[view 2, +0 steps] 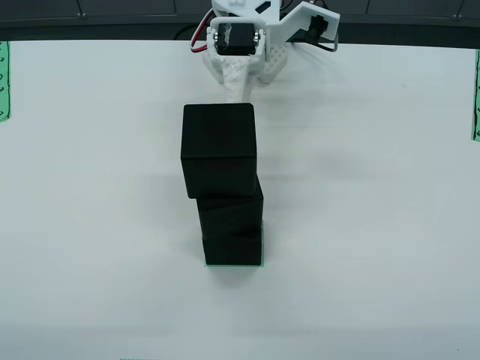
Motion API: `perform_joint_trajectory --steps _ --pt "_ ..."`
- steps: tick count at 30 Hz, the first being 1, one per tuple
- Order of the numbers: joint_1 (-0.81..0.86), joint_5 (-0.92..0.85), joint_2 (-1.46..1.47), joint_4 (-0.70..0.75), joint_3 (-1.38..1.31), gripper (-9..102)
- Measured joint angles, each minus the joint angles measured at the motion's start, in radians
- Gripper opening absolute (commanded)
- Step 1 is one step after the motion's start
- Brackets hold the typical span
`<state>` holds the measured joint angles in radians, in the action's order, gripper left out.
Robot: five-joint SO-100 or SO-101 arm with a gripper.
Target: Stack 3 Blocks on the chosen place.
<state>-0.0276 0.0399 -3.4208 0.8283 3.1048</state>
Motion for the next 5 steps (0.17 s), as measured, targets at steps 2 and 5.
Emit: perform_joint_trajectory --steps 2,5 --pt "0.000 0.000 0.000 0.000 0.000 0" --pt "0.000 0.000 0.000 0.000 0.000 0"
